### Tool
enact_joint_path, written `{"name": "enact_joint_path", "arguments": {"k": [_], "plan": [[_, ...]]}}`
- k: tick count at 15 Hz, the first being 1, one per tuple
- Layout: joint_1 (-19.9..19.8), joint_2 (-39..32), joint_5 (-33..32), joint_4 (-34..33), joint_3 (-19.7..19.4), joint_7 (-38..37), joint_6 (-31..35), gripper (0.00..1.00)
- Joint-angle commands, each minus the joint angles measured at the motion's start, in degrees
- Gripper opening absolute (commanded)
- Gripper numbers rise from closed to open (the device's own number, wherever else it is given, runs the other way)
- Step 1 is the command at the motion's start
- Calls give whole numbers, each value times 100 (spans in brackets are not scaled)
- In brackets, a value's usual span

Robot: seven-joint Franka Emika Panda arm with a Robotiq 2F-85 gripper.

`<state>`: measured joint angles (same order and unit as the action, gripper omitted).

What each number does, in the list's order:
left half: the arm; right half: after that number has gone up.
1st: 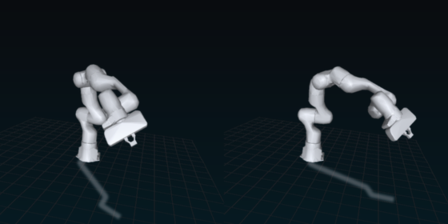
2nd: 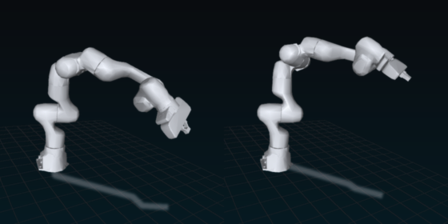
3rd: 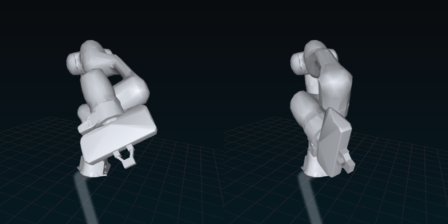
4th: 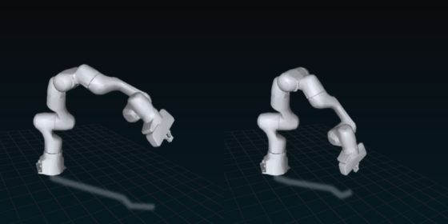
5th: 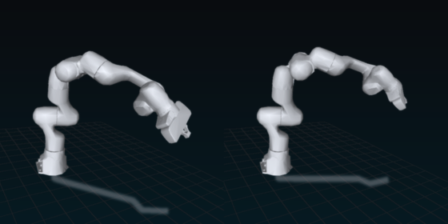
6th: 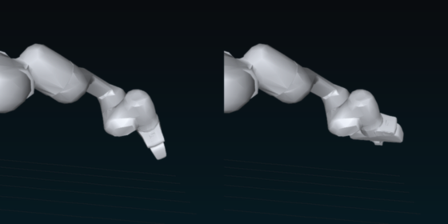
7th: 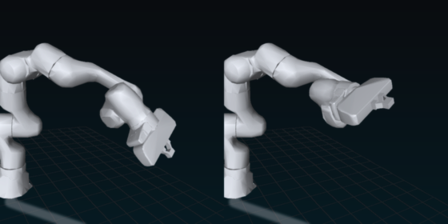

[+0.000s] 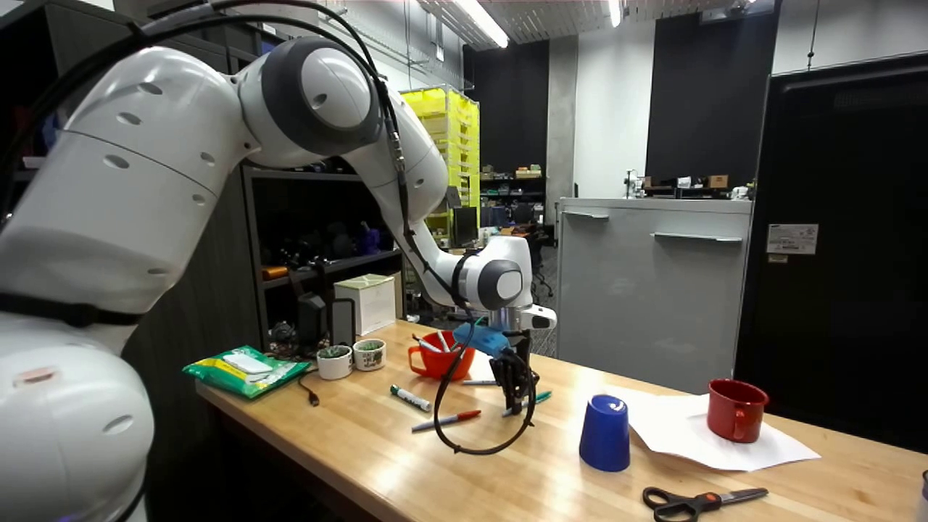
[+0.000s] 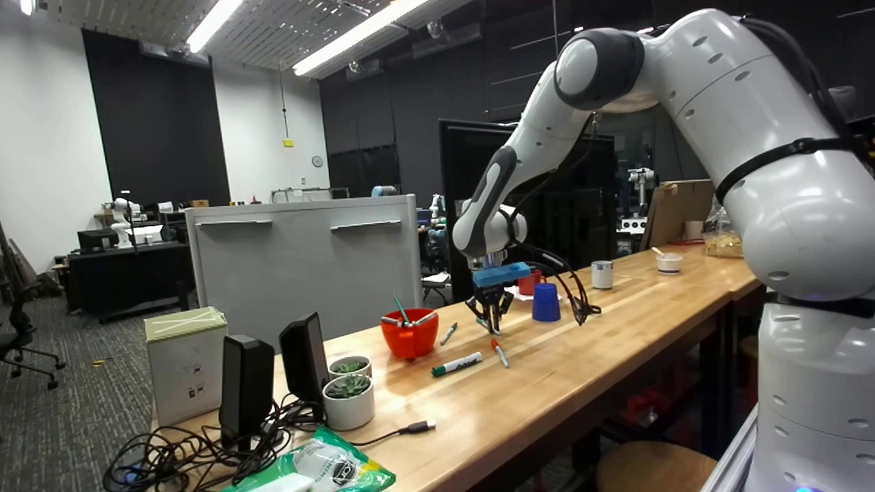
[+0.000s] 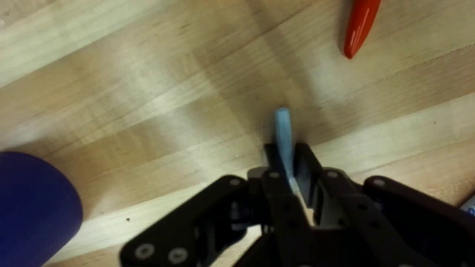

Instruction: Put one green pen inside the orange cup on the left

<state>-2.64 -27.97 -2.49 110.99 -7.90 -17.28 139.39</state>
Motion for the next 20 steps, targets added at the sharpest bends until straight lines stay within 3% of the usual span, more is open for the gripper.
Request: {"name": "enact_joint_path", "arguments": {"k": [1,10,20], "plan": [[26,-16,-4,7,-60,-1,-54,0],[316,583,-330,553,-103,-83,476,3],[911,1531,-1384,1378,-84,-540,1232,3]]}}
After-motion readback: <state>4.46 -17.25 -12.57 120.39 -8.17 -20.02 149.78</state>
